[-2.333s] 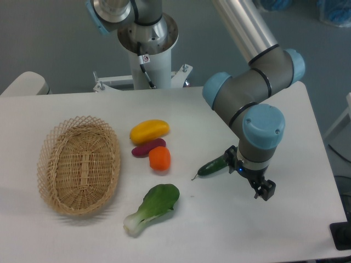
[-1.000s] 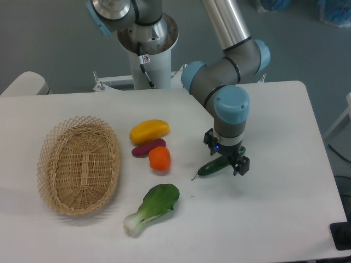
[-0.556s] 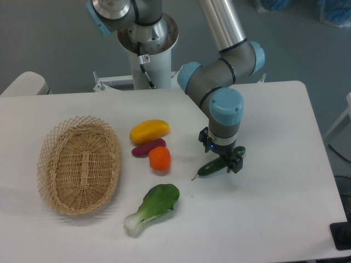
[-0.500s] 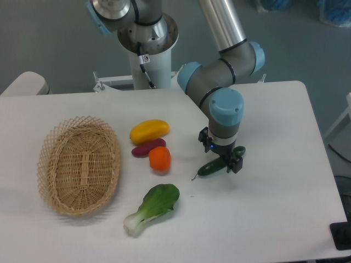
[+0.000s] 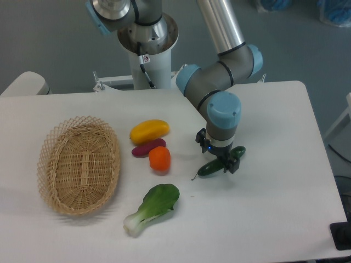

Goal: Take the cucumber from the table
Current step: 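Lift the gripped cucumber up off the table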

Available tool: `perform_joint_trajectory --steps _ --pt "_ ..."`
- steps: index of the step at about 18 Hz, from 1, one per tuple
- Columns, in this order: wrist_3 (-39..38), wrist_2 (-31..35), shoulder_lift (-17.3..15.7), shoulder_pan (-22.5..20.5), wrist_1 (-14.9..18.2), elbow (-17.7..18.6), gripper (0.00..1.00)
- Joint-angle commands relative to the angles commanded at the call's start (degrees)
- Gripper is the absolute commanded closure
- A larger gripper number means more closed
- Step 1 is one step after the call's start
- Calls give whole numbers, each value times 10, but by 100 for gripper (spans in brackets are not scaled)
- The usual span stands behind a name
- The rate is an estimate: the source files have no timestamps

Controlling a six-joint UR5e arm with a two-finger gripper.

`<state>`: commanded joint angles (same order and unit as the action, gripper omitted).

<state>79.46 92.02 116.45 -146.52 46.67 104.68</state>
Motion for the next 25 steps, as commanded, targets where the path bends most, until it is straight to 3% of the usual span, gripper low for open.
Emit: perform_joint_trajectory --steps 2,3,5,7,11,17,25 --pt "-6 0 1 6 0 -1 30" --pt "-5 0 1 6 0 -2 31" --pt "-5 2 0 6 2 -4 48" --pt "-2 17 1 6 3 -10 56" --pt "3 27 1 5 13 -33 58" --pt "2 25 8 4 108 -126 59" --pt "-4 10 42 4 165 -222 64"
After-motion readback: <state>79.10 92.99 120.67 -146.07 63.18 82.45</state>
